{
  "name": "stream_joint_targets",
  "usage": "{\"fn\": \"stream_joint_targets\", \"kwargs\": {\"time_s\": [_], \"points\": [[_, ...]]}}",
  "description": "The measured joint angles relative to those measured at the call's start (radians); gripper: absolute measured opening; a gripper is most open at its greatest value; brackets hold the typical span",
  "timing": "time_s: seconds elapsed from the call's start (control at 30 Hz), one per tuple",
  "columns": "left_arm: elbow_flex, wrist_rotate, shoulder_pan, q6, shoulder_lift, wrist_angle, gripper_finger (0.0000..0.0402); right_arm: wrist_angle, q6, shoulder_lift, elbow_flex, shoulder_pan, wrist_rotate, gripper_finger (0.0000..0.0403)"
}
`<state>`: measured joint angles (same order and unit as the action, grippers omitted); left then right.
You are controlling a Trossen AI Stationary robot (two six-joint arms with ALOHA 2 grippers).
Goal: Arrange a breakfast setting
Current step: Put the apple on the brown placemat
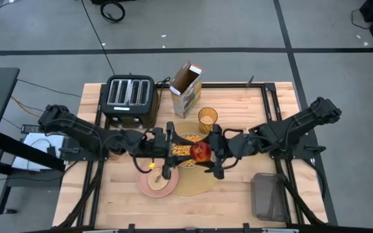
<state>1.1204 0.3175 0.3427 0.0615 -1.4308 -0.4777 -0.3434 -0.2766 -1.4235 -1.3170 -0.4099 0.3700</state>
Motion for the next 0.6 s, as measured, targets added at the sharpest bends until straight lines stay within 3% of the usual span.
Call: {"fn": "stream_joint_targets", "kwargs": {"time_s": [0.6], "points": [[0.002,-0.051,-0.057,-0.009,-0.007,0.029,0.0107,0.141,0.071,-0.049,0.002,0.08,-0.005,0.0334]]}}
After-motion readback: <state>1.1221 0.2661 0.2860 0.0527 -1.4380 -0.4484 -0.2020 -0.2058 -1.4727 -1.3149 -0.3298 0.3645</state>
